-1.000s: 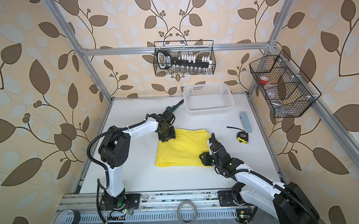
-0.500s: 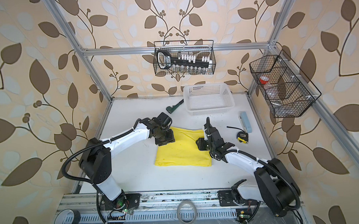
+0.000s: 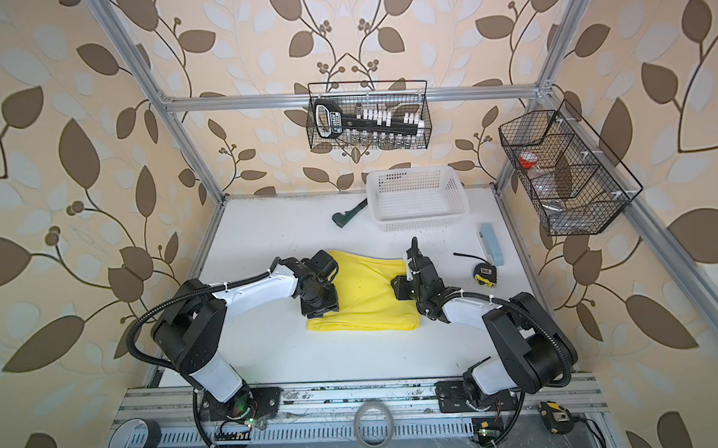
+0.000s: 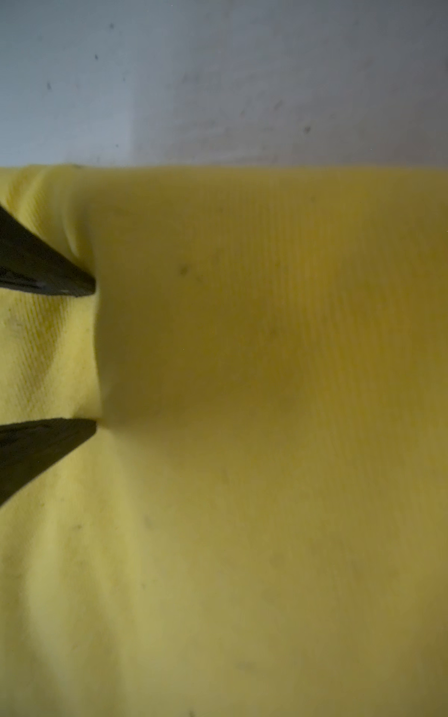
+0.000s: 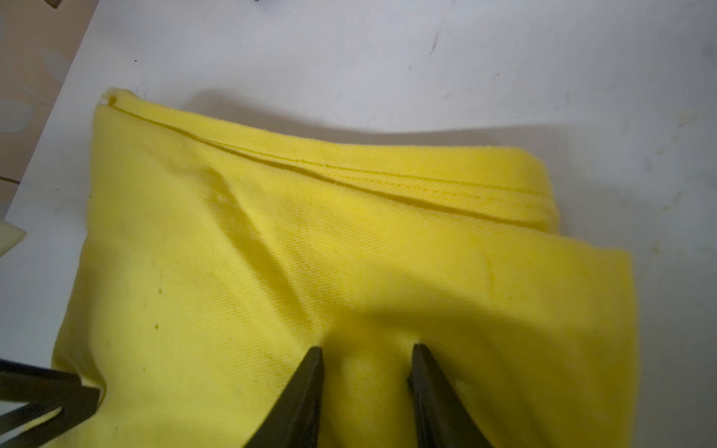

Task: Fold and stack the trousers

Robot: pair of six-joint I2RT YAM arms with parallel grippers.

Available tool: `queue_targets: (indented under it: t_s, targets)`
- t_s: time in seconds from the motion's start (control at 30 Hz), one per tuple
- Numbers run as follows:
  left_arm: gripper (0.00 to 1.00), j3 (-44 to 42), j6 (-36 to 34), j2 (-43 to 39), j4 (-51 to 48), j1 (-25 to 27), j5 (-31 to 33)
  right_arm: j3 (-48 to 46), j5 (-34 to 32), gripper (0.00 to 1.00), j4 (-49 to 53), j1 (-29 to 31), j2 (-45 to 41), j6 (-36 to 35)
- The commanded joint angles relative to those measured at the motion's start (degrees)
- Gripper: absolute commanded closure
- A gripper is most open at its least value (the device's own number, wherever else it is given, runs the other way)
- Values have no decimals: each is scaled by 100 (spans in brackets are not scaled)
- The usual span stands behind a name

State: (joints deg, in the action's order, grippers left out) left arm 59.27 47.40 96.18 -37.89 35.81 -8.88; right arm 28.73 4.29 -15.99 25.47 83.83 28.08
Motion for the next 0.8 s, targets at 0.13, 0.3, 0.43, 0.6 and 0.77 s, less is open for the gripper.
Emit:
queue_targets:
  t_s: [0.13, 0.3, 0.43, 0.6, 0.77]
  targets:
    - [49, 320, -712, 294, -794, -612, 928, -309, 248, 60, 37, 678, 445, 526]
    - [49, 510, -1079, 269, -1036, -1472, 1230, -113, 120, 60, -294, 1479, 650, 983]
    - [48, 897, -1372, 505, -1137, -1893, 1254, 240, 113, 59, -638, 2118, 967, 1311]
    - [46, 1567, -1691, 725, -1535, -2112, 1483, 666, 184, 57, -637, 2462, 892, 1429]
    - [43, 1944, -1747, 329, -1845, -2026, 1281, 717, 164, 47, -11, 2339, -18, 1222]
